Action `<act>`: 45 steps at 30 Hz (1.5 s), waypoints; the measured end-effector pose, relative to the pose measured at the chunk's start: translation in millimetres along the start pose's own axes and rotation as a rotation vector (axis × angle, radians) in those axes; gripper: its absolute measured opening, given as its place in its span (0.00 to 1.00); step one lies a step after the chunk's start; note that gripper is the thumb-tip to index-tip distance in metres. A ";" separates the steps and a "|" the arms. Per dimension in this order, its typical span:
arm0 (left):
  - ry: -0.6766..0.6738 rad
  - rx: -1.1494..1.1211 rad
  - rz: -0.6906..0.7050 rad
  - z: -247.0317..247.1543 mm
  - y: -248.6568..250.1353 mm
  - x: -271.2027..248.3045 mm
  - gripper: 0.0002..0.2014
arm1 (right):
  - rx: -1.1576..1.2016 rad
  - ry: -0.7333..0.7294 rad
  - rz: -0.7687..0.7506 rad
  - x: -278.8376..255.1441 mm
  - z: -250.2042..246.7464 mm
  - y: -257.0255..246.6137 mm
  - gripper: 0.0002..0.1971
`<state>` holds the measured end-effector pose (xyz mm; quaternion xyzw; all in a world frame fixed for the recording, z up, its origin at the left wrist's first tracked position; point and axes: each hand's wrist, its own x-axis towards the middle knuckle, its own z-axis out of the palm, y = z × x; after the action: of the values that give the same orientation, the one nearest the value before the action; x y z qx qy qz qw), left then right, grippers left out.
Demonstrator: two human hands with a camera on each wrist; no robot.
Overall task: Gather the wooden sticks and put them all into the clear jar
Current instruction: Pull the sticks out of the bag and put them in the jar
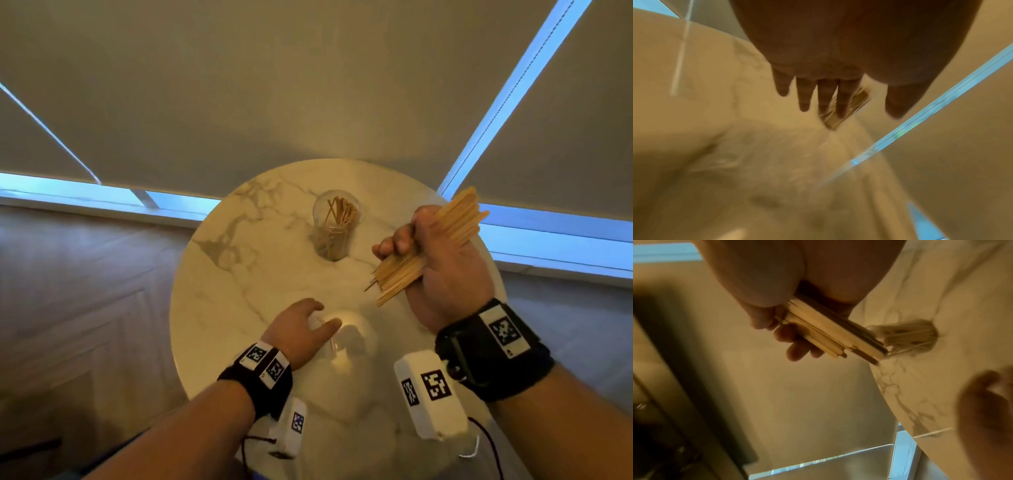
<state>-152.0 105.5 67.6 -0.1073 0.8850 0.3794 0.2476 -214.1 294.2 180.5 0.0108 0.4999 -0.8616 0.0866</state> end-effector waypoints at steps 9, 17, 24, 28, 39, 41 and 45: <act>-0.338 -1.765 0.007 -55.1 79.5 -2.2 0.20 | -0.275 -0.329 -0.134 25.6 58.9 16.8 0.10; -0.285 -1.694 -0.022 -60.3 77.4 10.9 0.24 | -0.695 -0.286 -0.212 33.2 58.2 38.9 0.04; -0.263 -1.704 -0.092 -59.3 61.4 29.3 0.19 | -1.078 -0.241 -0.295 38.3 54.9 49.3 0.07; -0.370 -1.602 -0.058 -76.1 68.6 39.9 0.15 | -1.060 -0.207 -0.385 43.2 57.2 45.9 0.12; 0.268 -0.734 0.069 -88.9 46.4 113.6 0.05 | -0.903 0.250 -0.295 104.9 28.7 43.6 0.09; 0.351 -0.385 0.222 -96.2 33.0 128.8 0.08 | -0.870 0.338 -0.279 125.2 17.4 45.5 0.12; 0.201 0.014 0.366 -106.9 27.1 158.2 0.47 | -0.904 0.402 -0.272 161.9 7.5 65.1 0.10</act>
<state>-335.5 46.3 65.2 0.0197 0.9126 0.3994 0.0855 -362.6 233.7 111.2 0.0724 0.8262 -0.5437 -0.1283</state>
